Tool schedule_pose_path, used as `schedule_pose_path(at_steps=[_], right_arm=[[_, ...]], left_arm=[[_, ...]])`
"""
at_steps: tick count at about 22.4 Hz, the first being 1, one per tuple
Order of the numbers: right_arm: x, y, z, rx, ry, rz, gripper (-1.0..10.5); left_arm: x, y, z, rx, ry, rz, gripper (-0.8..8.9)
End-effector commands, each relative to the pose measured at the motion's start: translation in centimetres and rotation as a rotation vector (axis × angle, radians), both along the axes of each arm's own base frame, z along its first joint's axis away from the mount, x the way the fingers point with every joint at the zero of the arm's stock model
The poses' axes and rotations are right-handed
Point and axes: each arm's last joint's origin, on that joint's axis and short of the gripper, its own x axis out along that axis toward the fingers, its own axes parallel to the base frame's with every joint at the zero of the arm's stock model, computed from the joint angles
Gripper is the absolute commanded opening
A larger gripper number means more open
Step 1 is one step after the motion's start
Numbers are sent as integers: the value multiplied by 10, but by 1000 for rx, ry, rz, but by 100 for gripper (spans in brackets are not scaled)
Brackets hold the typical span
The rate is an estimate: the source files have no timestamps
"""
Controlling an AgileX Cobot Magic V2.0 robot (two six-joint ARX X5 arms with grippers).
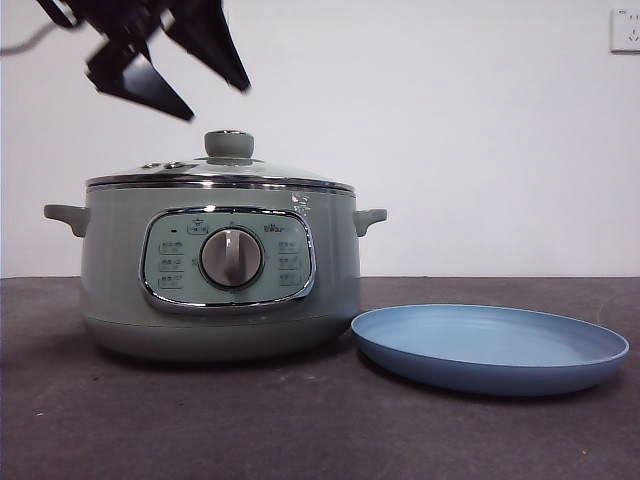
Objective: Take the potato out from the steamer,put the potato on the plate,close the lid
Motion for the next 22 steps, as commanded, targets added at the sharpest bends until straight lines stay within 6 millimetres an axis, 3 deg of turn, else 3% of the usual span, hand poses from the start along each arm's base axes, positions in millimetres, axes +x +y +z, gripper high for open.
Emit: schedule_pose_path(at_steps=[1, 5, 13, 21, 22], right_arm=[[0, 0, 1, 4, -5, 5, 629], [0, 1, 1, 4, -6, 5, 629], [0, 1, 1, 4, -7, 5, 629], [0, 1, 1, 4, -11, 4, 629], [0, 0, 1, 4, -11, 4, 629]], left_arm=[[12, -7, -13, 25, 2, -6, 616], [23, -15, -29, 49, 20, 4, 616], [27, -24, -37, 63, 19, -1, 612], [24, -27, -35, 58, 14, -11, -19], [24, -27, -35, 59, 15, -11, -9]])
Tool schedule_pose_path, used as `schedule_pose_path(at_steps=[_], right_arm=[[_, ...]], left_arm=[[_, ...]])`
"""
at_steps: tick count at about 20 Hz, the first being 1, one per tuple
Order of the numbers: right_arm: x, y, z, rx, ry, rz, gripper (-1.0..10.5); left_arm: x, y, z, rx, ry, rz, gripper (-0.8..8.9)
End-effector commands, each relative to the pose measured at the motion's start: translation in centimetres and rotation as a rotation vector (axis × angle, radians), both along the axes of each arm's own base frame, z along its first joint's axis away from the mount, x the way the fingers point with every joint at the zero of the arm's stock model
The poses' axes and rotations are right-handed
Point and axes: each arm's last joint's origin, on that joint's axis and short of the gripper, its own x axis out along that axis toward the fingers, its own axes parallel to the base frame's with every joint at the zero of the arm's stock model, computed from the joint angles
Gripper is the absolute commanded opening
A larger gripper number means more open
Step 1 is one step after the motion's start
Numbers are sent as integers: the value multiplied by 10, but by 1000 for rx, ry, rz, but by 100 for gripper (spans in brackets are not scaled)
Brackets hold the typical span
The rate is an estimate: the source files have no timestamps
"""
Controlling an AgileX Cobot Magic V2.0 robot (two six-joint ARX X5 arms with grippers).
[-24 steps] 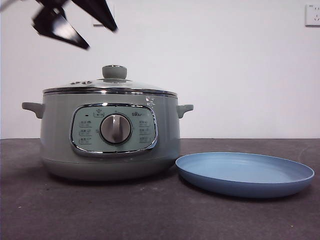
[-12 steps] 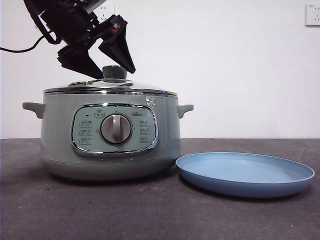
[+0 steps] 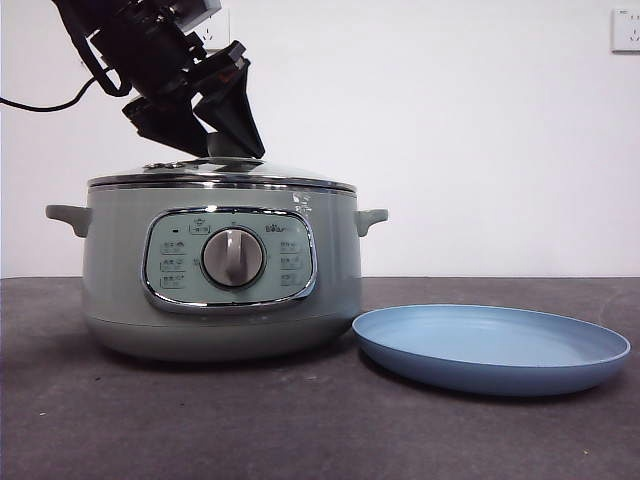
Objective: Take the potato out from the steamer,put the potato on the plate,close the lid
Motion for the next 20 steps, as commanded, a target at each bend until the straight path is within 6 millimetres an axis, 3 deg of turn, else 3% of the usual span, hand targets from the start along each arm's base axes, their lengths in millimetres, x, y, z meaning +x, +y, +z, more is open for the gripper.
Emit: schedule_pose_path(at_steps=[1, 7, 10, 16, 20], right_arm=[[0, 0, 1, 4, -6, 4, 629], [2, 1, 0, 2, -3, 2, 628], [4, 1, 0, 2, 1, 2, 627], [19, 4, -3, 22, 24, -6, 627], [37, 15, -2, 69, 16, 5, 626]], left_arm=[[-2, -2, -2, -3, 21, -9, -9], [-2, -1, 0, -10, 21, -5, -9], [-8, 1, 11, -23, -12, -4, -9], [-32, 17, 64, -54, -97, 13, -9], [-64, 38, 105, -77, -165, 46, -9]])
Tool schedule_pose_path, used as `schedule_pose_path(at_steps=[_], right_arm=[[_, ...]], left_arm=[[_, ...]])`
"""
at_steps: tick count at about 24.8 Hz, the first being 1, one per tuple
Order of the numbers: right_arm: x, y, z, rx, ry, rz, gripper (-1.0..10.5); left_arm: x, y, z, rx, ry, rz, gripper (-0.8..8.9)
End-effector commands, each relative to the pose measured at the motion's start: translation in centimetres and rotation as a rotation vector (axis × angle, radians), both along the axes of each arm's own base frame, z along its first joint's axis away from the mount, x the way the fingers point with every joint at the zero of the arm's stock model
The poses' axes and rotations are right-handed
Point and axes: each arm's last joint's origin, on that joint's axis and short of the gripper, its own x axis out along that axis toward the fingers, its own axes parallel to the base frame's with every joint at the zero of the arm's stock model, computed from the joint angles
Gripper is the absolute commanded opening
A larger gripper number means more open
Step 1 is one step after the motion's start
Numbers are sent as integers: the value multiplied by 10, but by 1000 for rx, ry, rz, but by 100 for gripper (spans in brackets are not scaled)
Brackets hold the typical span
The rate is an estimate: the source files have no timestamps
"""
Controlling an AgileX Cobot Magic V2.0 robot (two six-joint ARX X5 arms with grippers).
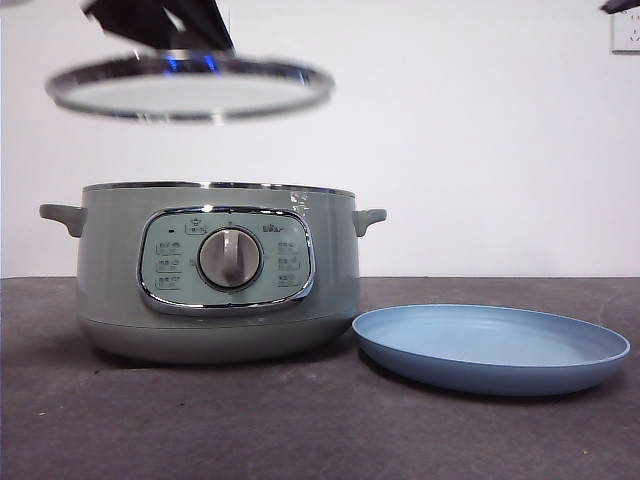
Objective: Take the potato out from the steamer,put the potato on the plate,close the lid
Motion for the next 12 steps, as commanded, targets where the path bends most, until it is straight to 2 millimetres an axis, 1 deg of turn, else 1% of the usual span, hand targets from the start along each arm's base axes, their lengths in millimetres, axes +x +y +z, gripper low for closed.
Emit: schedule_pose_path(at_steps=[1, 4, 7, 12], right_arm=[[12, 10, 0, 46, 20, 10, 626], [35, 37, -2, 82, 22, 72, 626], [59, 80, -3, 18, 22, 105, 626], [91, 132, -2, -58, 27, 136, 626]], left_arm=[[-25, 15, 31, -36, -71, 26, -9], [-64, 36, 54, -40, -124, 100, -9], [-107, 54, 68, -43, -146, 150, -9], [-150, 69, 75, -50, -156, 209, -9]])
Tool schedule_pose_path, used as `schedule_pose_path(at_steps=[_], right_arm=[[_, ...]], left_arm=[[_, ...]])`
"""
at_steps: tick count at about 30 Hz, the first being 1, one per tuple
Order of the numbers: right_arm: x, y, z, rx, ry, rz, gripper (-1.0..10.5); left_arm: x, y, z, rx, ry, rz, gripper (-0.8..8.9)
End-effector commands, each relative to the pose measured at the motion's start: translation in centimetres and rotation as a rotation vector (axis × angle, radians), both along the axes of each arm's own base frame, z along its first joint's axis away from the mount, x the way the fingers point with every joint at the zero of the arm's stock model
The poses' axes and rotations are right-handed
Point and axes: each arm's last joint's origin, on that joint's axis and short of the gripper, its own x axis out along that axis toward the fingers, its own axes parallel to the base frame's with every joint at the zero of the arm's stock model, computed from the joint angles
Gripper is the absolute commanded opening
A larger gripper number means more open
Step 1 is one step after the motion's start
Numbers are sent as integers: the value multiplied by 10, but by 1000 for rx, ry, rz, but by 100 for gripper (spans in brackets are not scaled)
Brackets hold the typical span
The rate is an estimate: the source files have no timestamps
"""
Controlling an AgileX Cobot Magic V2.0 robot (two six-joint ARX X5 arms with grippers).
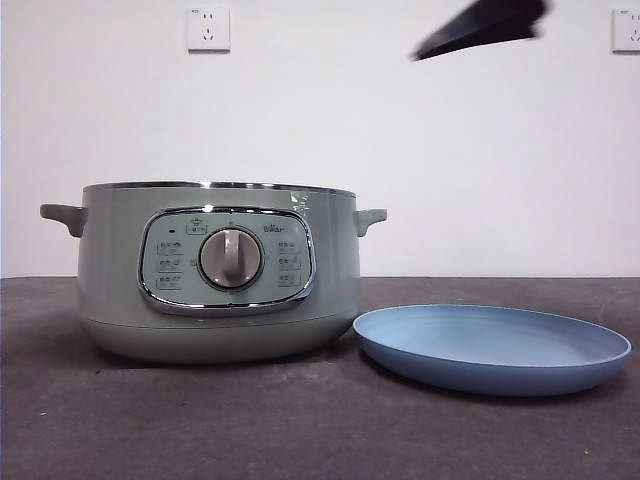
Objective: Take the potato out from the steamer,put the potato on the plate,close the lid
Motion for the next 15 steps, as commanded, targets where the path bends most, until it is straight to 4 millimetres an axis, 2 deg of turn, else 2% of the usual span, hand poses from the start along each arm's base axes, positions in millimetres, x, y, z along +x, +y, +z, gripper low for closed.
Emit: schedule_pose_path(at_steps=[1, 9, 15], right_arm=[[20, 31, -1, -29, 5, 12, 626], [67, 110, -15, -194, -40, 14, 626], [90, 142, -45, -300, -62, -29, 626]], left_arm=[[-24, 8, 12, -33, -65, 46, -9], [-76, 24, 13, -68, -87, 79, -9], [-94, 30, 11, -66, -91, 94, -9]])
